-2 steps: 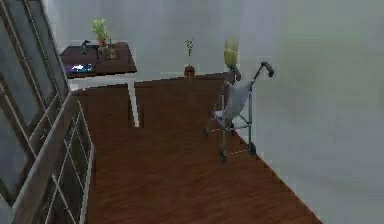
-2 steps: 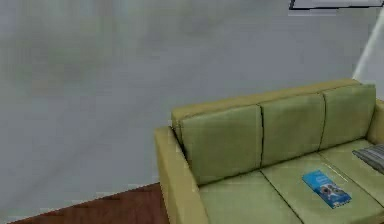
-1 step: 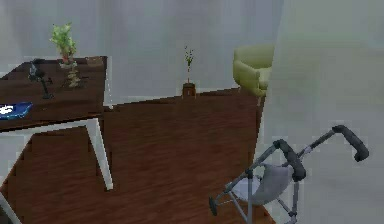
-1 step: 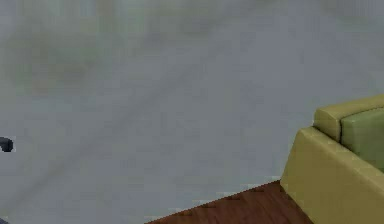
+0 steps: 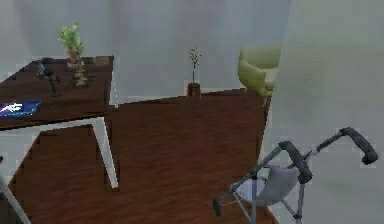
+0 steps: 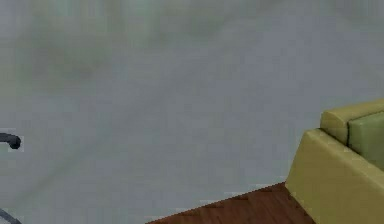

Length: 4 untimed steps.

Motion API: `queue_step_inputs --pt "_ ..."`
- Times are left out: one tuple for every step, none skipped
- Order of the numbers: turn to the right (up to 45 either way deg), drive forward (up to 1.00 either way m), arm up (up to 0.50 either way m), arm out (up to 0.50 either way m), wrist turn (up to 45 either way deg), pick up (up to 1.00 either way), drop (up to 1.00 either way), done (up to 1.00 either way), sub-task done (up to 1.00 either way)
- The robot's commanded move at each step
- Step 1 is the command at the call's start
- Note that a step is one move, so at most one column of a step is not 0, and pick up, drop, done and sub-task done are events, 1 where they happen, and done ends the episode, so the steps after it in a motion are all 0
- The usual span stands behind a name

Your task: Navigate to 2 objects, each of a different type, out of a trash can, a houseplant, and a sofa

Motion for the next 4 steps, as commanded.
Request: queue_step_inputs --pt "-9.0 0.00 0.00 0.00 0.0 0.00 0.00 0.00 0.00" --pt "0.0 1.00 0.00 0.00 0.0 0.00 0.00 0.00 0.00" --pt "-9.0 0.00 0.00 0.00 0.0 0.00 0.00 0.00 0.00" --pt "-3.0 0.00 0.00 0.00 0.0 0.00 0.00 0.00 0.00"
